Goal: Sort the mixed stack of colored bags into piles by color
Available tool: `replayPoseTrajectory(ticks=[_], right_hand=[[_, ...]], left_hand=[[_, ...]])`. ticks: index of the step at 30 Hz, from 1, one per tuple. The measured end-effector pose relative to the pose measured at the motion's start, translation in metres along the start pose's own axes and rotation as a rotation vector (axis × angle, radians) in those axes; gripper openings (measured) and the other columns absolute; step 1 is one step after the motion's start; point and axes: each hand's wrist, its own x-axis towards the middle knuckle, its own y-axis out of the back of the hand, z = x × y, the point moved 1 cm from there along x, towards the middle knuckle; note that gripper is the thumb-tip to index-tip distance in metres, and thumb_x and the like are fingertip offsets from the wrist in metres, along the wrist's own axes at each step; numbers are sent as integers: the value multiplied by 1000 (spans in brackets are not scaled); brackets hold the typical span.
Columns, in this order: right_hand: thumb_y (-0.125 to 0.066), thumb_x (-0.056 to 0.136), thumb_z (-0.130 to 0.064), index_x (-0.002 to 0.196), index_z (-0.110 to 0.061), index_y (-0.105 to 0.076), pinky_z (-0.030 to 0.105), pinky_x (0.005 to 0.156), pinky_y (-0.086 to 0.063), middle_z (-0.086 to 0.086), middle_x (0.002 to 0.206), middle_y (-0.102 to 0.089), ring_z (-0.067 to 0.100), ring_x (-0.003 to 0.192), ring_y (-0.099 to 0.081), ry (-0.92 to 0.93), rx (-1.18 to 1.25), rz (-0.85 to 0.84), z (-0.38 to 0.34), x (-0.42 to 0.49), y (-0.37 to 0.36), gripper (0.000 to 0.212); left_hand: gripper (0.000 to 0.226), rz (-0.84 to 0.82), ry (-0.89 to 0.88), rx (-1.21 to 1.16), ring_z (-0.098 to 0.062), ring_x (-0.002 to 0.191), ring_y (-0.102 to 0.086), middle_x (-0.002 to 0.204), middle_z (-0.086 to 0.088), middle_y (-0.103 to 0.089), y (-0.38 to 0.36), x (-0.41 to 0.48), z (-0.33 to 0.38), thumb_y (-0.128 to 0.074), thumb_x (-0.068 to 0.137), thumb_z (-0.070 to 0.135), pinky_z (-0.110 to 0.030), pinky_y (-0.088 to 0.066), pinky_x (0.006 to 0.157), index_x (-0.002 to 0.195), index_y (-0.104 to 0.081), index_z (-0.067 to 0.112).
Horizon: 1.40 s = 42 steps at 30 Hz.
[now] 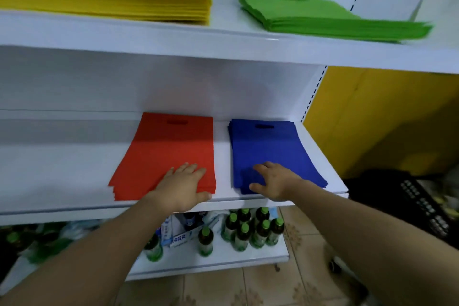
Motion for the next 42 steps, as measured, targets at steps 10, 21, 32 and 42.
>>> replayPoseTrajectory(ticks=[10,21,32,42], right_hand=[[-37,94,-61,148,-19,-26,43,109,-33,9,150,-31,30,136,-30,-30,61,108,78,24,-21,69],[-43,90,-63,147,-20,-26,42,104,-36,15,146,-36,36,128,-41,-230,359,193,177,74,-25,73],[-57,90,-49,146,-15,-30,43,103,-39,13,145,-38,35,128,-42,-257,490,278,182,81,-23,71],[-51,93,-49,144,-17,-33,41,109,-33,9,151,-27,31,134,-36,-141,412,280,181,76,-37,62]], left_hand=[[83,4,-40,-125,-25,147,0,159,-11,4,-31,51,78,-52,91,49,-35,-9,119,152,-5,17],[103,123,253,-328,-29,137,-25,152,-12,-25,-72,89,115,-64,77,60,-39,-26,111,151,-10,14],[77,201,224,-289,-25,137,-30,152,-11,-29,-80,84,127,-53,90,53,-33,-25,111,150,-22,15],[71,165,201,-227,-24,136,-30,152,-10,-30,-72,89,125,-49,91,53,-32,-25,109,150,-24,21]])
